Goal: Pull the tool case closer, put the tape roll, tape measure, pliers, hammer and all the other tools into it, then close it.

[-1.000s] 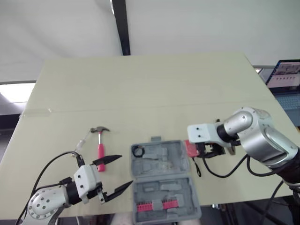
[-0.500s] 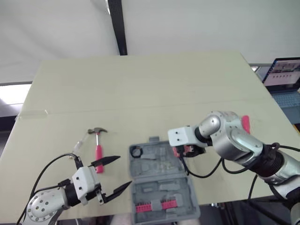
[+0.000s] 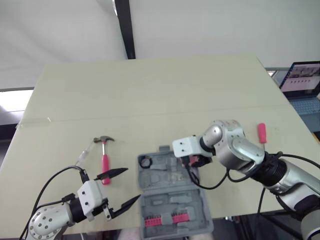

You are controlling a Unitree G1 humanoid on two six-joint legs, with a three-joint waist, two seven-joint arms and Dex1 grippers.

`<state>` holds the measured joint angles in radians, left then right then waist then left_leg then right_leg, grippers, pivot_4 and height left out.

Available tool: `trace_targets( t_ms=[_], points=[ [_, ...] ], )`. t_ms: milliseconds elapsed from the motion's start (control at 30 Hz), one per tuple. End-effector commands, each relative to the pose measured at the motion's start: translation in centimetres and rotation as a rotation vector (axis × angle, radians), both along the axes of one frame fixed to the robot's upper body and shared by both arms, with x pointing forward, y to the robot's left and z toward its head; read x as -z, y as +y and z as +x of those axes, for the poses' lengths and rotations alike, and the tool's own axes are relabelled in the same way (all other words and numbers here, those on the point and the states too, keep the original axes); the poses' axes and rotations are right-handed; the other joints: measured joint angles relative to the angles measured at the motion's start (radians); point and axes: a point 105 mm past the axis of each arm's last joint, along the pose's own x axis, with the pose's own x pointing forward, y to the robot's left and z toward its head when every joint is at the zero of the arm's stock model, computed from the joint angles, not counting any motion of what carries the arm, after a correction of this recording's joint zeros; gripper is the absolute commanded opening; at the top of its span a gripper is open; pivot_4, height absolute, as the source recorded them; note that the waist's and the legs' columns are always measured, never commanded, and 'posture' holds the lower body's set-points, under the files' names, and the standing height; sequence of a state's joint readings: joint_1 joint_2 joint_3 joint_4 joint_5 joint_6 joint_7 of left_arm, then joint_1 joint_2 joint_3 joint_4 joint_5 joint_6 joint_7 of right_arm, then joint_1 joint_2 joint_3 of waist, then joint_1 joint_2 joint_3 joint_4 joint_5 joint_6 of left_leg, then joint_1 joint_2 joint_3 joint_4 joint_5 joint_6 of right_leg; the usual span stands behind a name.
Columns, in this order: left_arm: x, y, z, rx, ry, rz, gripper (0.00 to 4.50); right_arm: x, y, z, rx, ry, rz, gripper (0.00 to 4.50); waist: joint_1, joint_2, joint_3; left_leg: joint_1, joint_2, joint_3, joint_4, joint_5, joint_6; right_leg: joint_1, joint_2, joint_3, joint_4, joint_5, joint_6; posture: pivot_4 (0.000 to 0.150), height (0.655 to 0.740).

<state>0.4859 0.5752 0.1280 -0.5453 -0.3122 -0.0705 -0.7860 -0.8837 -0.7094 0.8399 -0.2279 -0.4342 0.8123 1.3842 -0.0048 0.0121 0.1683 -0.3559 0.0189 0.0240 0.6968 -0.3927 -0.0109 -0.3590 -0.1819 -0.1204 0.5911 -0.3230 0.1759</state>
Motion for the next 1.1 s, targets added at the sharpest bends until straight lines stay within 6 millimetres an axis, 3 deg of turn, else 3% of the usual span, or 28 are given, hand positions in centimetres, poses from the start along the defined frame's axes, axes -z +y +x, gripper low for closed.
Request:
trace_targets(
  t_ms=[33, 533, 600, 667, 900, 1000, 1100],
  points=[
    [-0.7, -0.6, -0.4, 0.014, -0.023, -0.007, 4.5, -1.1, 0.7, 0.3, -0.028, -0.05, 0.009, 2.94, -0.001, 0.0, 0.0, 0.0, 0.0, 0.0, 0.0, 0.0, 0.0, 0.0, 0.0, 0.0, 0.0, 0.0, 0.0, 0.15, 0.74],
    [-0.7, -0.7, -0.5, 0.013, -0.017, -0.006, 4.5, -1.0, 1.5, 0.3, -0.044, -0.051, 0.019, 2.94, -0.001, 0.0, 0.0, 0.0, 0.0, 0.0, 0.0, 0.0, 0.0, 0.0, 0.0, 0.0, 0.0, 0.0, 0.0, 0.15, 0.74],
    [-0.7, -0.7, -0.5, 0.013, -0.016, -0.006, 4.5, -1.0, 1.6, 0.3, -0.043, -0.048, 0.024, 3.97, -0.001, 0.0, 0.0, 0.0, 0.0, 0.0, 0.0, 0.0, 0.0, 0.0, 0.0, 0.0, 0.0, 0.0, 0.0, 0.15, 0.74],
    [-0.8, -0.7, -0.4, 0.013, -0.017, -0.007, 4.5, -1.2, 1.7, 0.2, -0.042, -0.045, 0.032, 4.44, -0.001, 0.0, 0.0, 0.0, 0.0, 0.0, 0.0, 0.0, 0.0, 0.0, 0.0, 0.0, 0.0, 0.0, 0.0, 0.15, 0.74],
    [-0.9, -0.9, -0.4, 0.02, -0.02, -0.012, 4.5, -2.4, 1.5, 0.0, -0.039, -0.056, 0.063, 4.44, 0.0, 0.0, 0.0, 0.0, 0.0, 0.0, 0.0, 0.0, 0.0, 0.0, 0.0, 0.0, 0.0, 0.0, 0.0, 0.15, 0.74],
    [-1.0, -0.9, -0.2, 0.019, -0.026, -0.01, 4.5, -4.5, 0.4, 0.0, 0.03, -0.04, 0.199, 4.44, 0.003, 0.0, 0.0, 0.0, 0.0, 0.0, 0.0, 0.0, 0.0, 0.0, 0.0, 0.0, 0.0, 0.0, 0.0, 0.15, 0.74],
    [-1.1, -0.8, -0.1, 0.014, -0.029, -0.011, 4.5, -4.9, -1.7, -0.1, 0.087, 0.016, 0.37, 4.44, 0.006, -0.001, 0.0, 0.0, 0.0, 0.0, 0.0, 0.0, 0.0, 0.0, 0.0, 0.0, 0.0, 0.0, 0.0, 0.15, 0.74]
  ],
)
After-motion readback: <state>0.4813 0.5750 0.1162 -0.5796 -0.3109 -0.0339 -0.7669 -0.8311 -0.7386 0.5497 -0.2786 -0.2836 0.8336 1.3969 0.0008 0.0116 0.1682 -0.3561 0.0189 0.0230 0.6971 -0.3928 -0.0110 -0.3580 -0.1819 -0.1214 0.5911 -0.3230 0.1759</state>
